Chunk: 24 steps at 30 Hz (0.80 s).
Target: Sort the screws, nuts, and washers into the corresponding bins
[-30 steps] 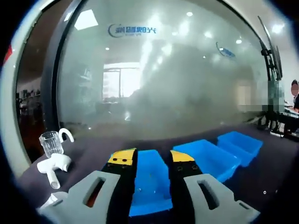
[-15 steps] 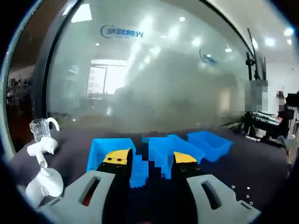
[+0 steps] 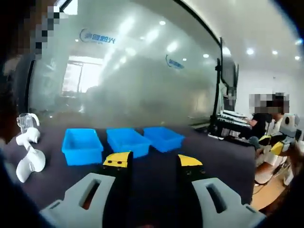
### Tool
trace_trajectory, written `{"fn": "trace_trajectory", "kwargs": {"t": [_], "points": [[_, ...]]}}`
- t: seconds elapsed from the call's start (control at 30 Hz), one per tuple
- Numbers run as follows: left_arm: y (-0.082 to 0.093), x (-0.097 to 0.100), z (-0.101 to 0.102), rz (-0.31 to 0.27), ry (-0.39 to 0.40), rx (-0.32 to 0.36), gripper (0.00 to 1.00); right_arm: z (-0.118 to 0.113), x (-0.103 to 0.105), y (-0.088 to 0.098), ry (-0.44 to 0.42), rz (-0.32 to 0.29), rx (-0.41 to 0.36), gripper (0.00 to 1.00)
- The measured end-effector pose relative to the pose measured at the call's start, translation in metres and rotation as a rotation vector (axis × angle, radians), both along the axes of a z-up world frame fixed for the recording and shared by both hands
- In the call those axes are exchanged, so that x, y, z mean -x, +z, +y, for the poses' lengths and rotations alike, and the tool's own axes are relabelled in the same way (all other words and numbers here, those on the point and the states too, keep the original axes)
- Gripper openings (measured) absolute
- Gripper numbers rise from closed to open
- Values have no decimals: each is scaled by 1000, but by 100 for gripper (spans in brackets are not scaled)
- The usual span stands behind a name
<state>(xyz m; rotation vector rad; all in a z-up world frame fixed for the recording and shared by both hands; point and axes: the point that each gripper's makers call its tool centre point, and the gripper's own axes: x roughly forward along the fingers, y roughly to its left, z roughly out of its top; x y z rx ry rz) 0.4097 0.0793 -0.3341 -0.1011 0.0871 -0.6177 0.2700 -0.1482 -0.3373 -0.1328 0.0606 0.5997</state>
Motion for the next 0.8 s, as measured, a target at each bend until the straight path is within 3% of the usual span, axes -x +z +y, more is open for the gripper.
{"fn": "trace_trajectory", "kwargs": {"t": [0.17,0.27,0.63,0.8], "points": [[1,35,-17,-41,-62,-61,35,-1,-1,3,-5,-8,1,32],[5,52,-24,-50,-103,-41,35,-2,-1,2,-10,-5,2,32],[-5,68,-11,-49,-133,-71,35,-10,2,-3,-31,7,5,32],[-8,72,-13,-10,-172,-45,34,-13,-1,-3,-42,5,3,32]]}}
